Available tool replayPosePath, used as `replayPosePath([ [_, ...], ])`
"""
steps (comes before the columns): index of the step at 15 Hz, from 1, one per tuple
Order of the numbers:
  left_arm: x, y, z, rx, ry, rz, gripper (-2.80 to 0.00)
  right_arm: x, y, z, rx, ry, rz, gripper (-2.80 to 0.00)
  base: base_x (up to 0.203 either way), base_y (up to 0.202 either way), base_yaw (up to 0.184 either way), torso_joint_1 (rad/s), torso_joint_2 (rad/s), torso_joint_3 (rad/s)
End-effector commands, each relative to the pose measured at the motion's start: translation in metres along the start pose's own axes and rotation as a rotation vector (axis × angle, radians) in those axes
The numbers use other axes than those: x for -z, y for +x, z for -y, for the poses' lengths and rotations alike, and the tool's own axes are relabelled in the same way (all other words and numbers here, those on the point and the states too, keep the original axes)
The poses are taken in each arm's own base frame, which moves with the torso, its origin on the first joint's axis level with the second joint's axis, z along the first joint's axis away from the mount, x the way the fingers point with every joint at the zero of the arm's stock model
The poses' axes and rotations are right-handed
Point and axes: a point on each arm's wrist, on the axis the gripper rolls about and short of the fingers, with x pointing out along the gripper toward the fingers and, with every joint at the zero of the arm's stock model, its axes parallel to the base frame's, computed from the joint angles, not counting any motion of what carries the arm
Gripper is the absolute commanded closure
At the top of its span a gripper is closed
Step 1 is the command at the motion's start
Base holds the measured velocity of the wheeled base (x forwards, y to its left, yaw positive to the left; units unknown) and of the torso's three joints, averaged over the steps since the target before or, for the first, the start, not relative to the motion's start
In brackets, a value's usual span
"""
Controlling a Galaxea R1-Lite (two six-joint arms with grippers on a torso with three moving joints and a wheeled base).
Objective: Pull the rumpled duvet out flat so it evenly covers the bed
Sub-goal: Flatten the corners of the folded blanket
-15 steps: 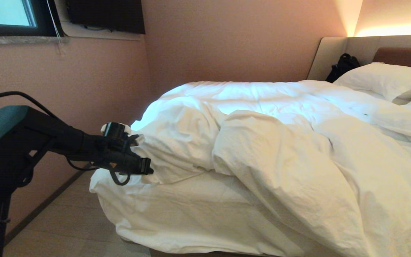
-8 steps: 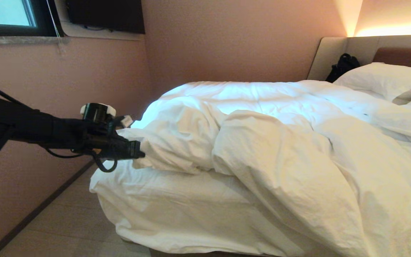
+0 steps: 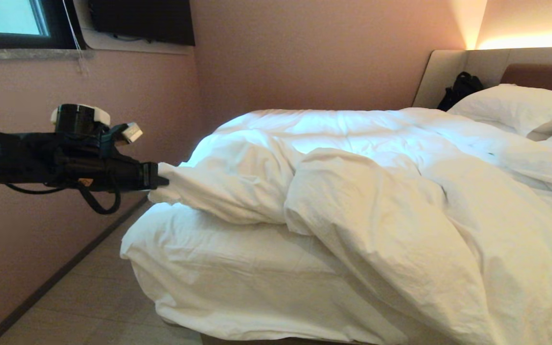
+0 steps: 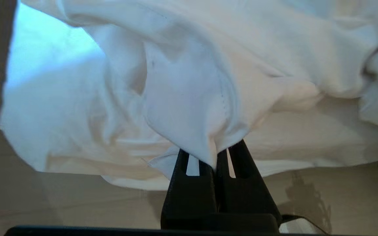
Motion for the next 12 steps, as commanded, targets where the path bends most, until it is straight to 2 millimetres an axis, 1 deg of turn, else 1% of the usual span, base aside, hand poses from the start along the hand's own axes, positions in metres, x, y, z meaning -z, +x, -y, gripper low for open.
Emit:
replayPosePath([
  [1,-0.007,-0.020,0.005,-0.004,0.012,0.045,0.00,0.000,0.000,0.000,0.000,0.000,0.001,0.00,0.000,0.000,0.000,0.000,0.00,0.000],
  [2,-0.009,-0.028,0.007,-0.007,0.017,0.061,0.00,0.000,0.000,0.000,0.000,0.000,-0.001,0.00,0.000,0.000,0.000,0.000,0.00,0.000],
  [4,-0.011,-0.037,0.008,-0.013,0.021,0.081,0.00,0.000,0.000,0.000,0.000,0.000,0.001,0.00,0.000,0.000,0.000,0.000,0.00,0.000],
  [5,-0.014,-0.045,0.009,-0.019,0.025,0.102,0.00,0.000,0.000,0.000,0.000,0.000,0.001,0.00,0.000,0.000,0.000,0.000,0.00,0.000],
  [7,-0.017,-0.060,0.007,-0.038,0.026,0.136,0.00,0.000,0.000,0.000,0.000,0.000,0.001,0.00,0.000,0.000,0.000,0.000,0.00,0.000],
  [11,-0.023,-0.084,-0.003,-0.085,0.020,0.198,0.00,0.000,0.000,0.000,0.000,0.000,0.001,0.00,0.000,0.000,0.000,0.000,0.00,0.000],
  [12,-0.023,-0.084,-0.003,-0.086,0.020,0.199,0.00,0.000,0.000,0.000,0.000,0.000,0.001,0.00,0.000,0.000,0.000,0.000,0.00,0.000],
])
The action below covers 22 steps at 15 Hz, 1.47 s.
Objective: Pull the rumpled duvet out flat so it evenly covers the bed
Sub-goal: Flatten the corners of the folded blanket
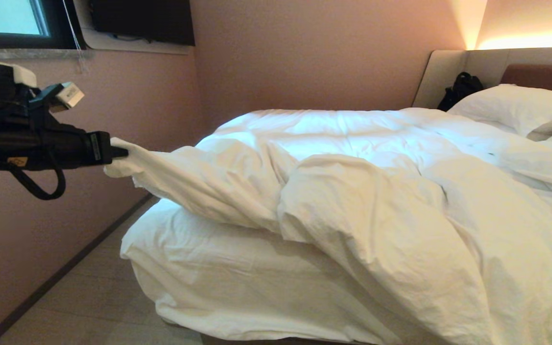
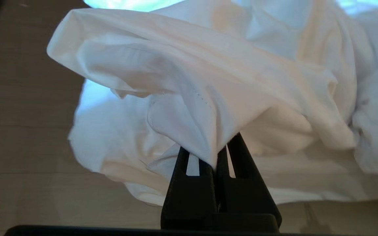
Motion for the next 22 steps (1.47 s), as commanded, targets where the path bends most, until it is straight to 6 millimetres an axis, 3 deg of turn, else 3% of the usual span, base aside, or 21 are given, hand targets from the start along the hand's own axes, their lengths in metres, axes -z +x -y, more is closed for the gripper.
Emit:
replayPosePath([
  [1,-0.005,-0.013,-0.003,-0.018,0.000,0.031,0.00,0.000,0.000,0.000,0.000,0.000,-0.001,0.00,0.000,0.000,0.000,0.000,0.00,0.000],
  [2,-0.011,-0.027,-0.009,-0.051,-0.004,0.066,0.00,0.000,0.000,0.000,0.000,0.000,0.000,0.00,0.000,0.000,0.000,0.000,0.00,0.000],
  [7,-0.022,-0.066,-0.035,-0.161,-0.024,0.154,0.00,0.000,0.000,0.000,0.000,0.000,0.000,0.00,0.000,0.000,0.000,0.000,0.00,0.000],
  [15,-0.027,-0.112,-0.021,-0.186,0.006,0.242,0.00,0.000,0.000,0.000,0.000,0.000,-0.001,0.00,0.000,0.000,0.000,0.000,0.00,0.000],
  [22,-0.022,-0.139,-0.008,-0.221,0.037,0.277,0.00,0.000,0.000,0.000,0.000,0.000,-0.001,0.00,0.000,0.000,0.000,0.000,0.00,0.000],
])
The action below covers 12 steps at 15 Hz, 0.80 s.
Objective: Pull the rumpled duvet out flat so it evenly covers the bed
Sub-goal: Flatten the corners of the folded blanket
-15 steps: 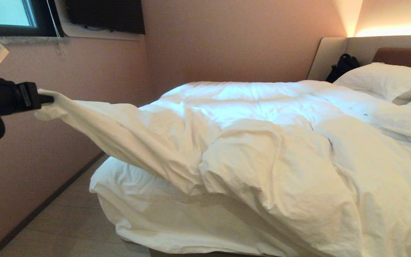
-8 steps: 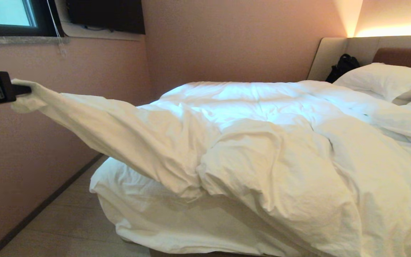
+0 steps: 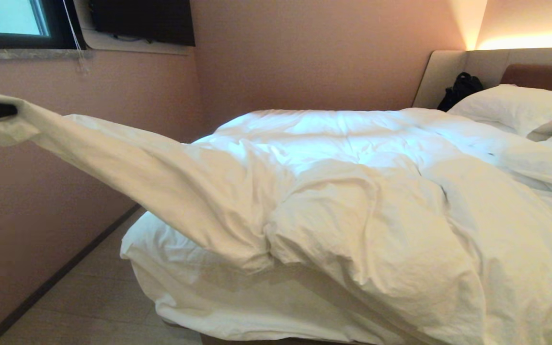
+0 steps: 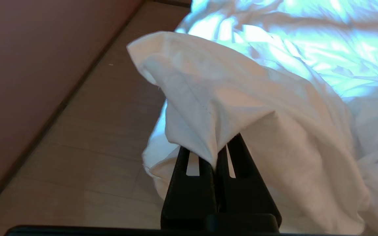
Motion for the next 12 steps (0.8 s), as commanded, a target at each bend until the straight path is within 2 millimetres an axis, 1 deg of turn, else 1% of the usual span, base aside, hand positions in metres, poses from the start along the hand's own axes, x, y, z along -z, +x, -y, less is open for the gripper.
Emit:
replayPosePath([
  [1,-0.001,-0.007,-0.004,-0.045,0.013,0.012,0.00,0.000,0.000,0.000,0.000,0.000,-0.001,0.00,0.000,0.000,0.000,0.000,0.00,0.000],
  [4,0.001,-0.002,-0.023,-0.179,0.030,-0.002,0.00,0.000,0.000,0.000,0.000,0.000,-0.001,0.00,0.000,0.000,0.000,0.000,0.00,0.000],
  [6,0.004,0.006,-0.036,-0.214,0.026,-0.022,0.00,0.000,0.000,0.000,0.000,0.000,0.000,0.00,0.000,0.000,0.000,0.000,0.00,0.000],
  [7,0.004,0.006,-0.038,-0.221,0.030,-0.022,0.00,0.000,0.000,0.000,0.000,0.000,-0.001,0.00,0.000,0.000,0.000,0.000,0.00,0.000],
  [9,0.005,-0.001,-0.052,-0.285,0.048,-0.030,0.00,0.000,0.000,0.000,0.000,0.000,0.001,0.00,0.000,0.000,0.000,0.000,0.00,0.000],
  [12,0.004,-0.013,-0.069,-0.363,0.062,-0.030,0.00,0.000,0.000,0.000,0.000,0.000,0.001,0.00,0.000,0.000,0.000,0.000,0.00,0.000],
])
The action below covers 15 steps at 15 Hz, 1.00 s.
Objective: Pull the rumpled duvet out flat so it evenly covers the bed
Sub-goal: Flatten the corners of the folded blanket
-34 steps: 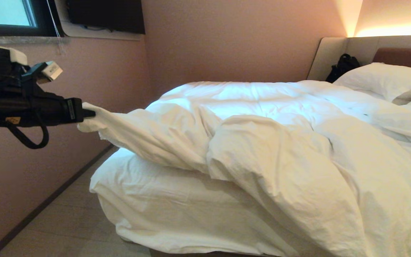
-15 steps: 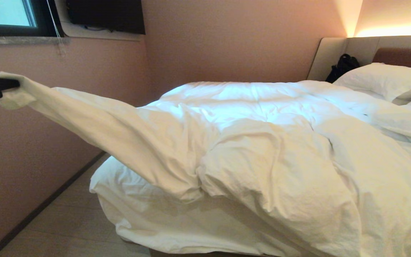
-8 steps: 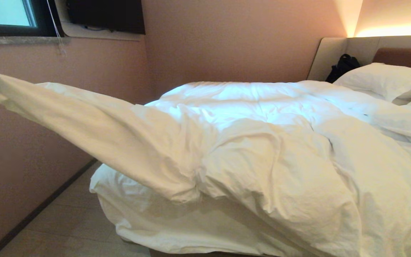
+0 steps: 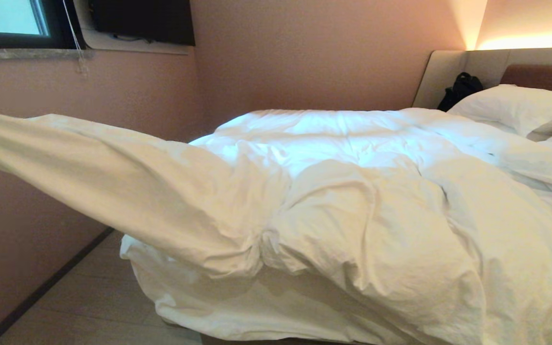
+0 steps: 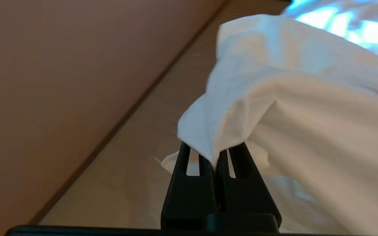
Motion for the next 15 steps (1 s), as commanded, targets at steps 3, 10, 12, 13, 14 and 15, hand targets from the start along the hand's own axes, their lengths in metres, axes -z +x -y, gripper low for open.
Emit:
replayPosePath([
  [3,0.000,0.000,-0.019,-0.069,-0.014,-0.003,0.00,0.000,0.000,0.000,0.000,0.000,0.000,0.00,0.000,0.000,0.000,0.000,0.00,0.000],
  [10,0.006,0.020,-0.068,-0.222,-0.054,-0.042,0.00,0.000,0.000,0.000,0.000,0.000,-0.001,0.00,0.000,0.000,0.000,0.000,0.00,0.000],
  [12,0.007,0.024,-0.081,-0.252,-0.064,-0.049,0.00,0.000,0.000,0.000,0.000,0.000,0.000,0.00,0.000,0.000,0.000,0.000,0.00,0.000],
  [13,0.008,0.025,-0.086,-0.265,-0.068,-0.051,0.00,0.000,0.000,0.000,0.000,0.000,0.000,0.00,0.000,0.000,0.000,0.000,0.00,0.000],
  [14,0.010,0.026,-0.092,-0.278,-0.067,-0.056,0.00,0.000,0.000,0.000,0.000,0.000,-0.001,0.00,0.000,0.000,0.000,0.000,0.00,0.000],
  [15,0.010,0.026,-0.093,-0.279,-0.064,-0.058,0.00,0.000,0.000,0.000,0.000,0.000,0.000,0.00,0.000,0.000,0.000,0.000,0.00,0.000],
])
